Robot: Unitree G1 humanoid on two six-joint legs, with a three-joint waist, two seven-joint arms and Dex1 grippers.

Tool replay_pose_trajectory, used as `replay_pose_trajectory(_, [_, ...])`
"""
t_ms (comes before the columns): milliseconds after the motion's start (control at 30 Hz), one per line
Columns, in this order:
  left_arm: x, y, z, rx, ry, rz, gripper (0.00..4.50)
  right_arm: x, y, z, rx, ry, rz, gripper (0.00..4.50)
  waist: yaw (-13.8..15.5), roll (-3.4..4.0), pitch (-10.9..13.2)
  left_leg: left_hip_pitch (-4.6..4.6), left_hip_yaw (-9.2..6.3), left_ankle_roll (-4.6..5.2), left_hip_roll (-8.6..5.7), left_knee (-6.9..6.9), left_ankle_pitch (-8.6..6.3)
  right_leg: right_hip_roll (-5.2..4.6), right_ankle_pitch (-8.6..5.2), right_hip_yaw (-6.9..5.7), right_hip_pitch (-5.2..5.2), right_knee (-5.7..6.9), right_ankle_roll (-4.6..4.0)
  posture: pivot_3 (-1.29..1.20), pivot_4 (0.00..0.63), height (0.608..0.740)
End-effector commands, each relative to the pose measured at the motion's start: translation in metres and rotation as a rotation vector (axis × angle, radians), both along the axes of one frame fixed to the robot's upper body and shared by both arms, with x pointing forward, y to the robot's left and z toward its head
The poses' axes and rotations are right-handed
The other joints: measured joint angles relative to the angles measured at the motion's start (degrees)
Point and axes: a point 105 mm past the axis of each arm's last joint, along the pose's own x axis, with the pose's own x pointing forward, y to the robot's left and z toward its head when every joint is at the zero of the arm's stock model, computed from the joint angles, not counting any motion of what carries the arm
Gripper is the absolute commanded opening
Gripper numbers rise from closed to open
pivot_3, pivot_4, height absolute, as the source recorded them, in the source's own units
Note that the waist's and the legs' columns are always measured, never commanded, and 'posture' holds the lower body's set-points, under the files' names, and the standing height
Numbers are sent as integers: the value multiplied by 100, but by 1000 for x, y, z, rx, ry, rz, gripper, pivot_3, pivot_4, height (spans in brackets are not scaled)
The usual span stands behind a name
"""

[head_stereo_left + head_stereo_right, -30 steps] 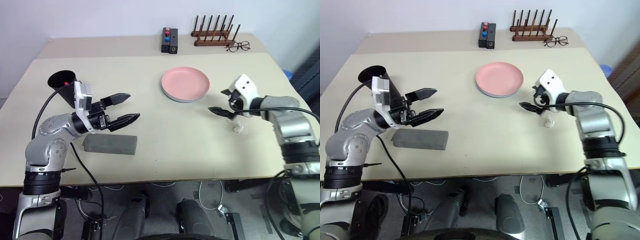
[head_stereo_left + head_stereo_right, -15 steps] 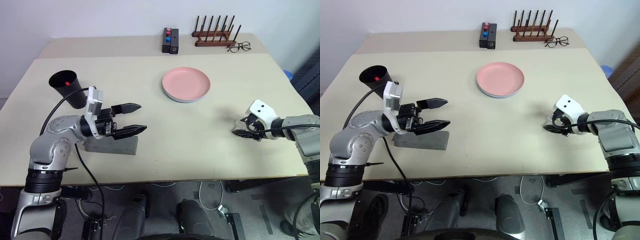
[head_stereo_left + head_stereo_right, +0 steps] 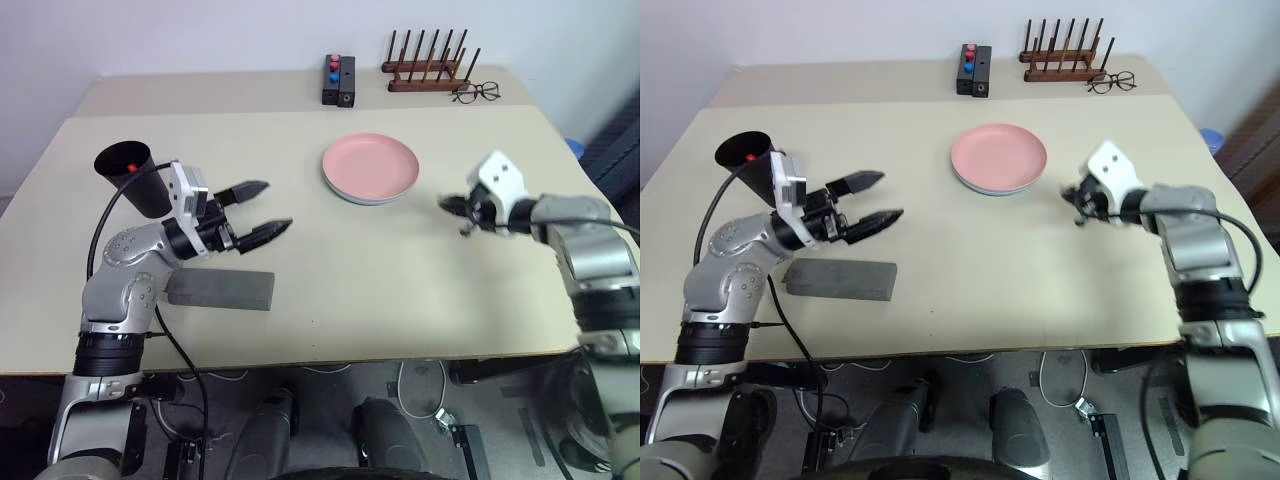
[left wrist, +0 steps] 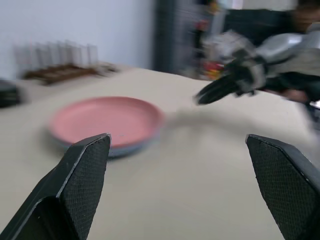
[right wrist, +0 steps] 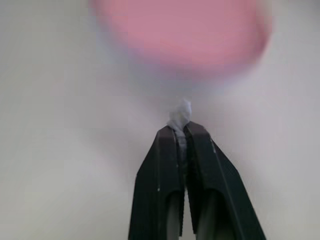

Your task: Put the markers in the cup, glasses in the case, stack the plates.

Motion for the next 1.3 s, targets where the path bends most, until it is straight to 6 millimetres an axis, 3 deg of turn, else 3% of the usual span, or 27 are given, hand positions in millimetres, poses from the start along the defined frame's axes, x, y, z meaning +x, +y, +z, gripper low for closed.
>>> replay_pose_trajectory(33, [3,9,13,-16,-77,72,4500,15,18,17,17,-131,6,14,-2,0,0,0,0,0,-1,-1,0,6,0,0,1,0,1,0,150,737])
replay_pose_trajectory(133, [4,12,12,-42,-62,118,4500,38,36,15,66,-156,-46,14,5,0,0,-1,-3,0,-4,-2,0,7,1,-4,2,0,2,0,150,737])
replay_pose_trajectory(233, [3,15,13,-58,-49,165,4500,47,50,4,94,-90,-31,14,6,0,0,1,-6,-1,-5,2,2,10,4,-4,2,5,6,0,150,737])
replay_pose_trajectory(267, [0,14,10,-41,-49,165,4500,47,57,2,107,-74,-7,667,2,0,0,0,-6,-1,-5,2,3,10,4,-4,1,5,6,0,150,737])
replay_pose_trajectory(333, [-5,14,7,-35,-44,173,4500,49,64,0,101,-75,7,1427,-5,1,0,0,-5,0,-5,-3,2,10,4,-1,1,5,6,0,150,737])
replay_pose_trajectory(433, [-12,18,6,-36,-41,188,4500,50,59,-3,80,-79,-6,2946,-9,1,1,0,-5,-1,-5,-4,2,12,4,0,-2,6,5,0,150,737])
replay_pose_trajectory(533, [-21,22,7,-49,-32,180,4500,44,61,9,135,-81,59,4473,-9,2,1,2,-5,-1,-4,-3,2,12,4,0,-1,7,5,0,150,737])
replay_pose_trajectory(667, [-44,33,11,-83,12,97,4500,9,75,32,268,-70,312,4473,-16,4,2,3,-4,-1,-3,-6,2,13,4,4,-4,8,5,0,150,737])
replay_pose_trajectory(900, [-70,64,17,-62,52,36,4500,-77,64,26,339,70,604,4473,80,4,2,7,-19,-2,0,-6,-4,-1,-1,-1,-4,-17,-4,0,150,737])
replay_pose_trajectory(1133, [-95,88,-3,70,137,6,4500,-117,42,9,288,120,574,4473,152,9,0,4,5,-1,2,-12,-22,-19,-13,16,-13,-40,-30,0,150,737])
replay_pose_trajectory(1300, [-117,86,-5,151,208,-106,4500,-152,3,-1,238,188,494,4473,232,4,-3,-33,5,1,0,-7,-26,-27,-14,11,-32,-53,-34,0,150,737])
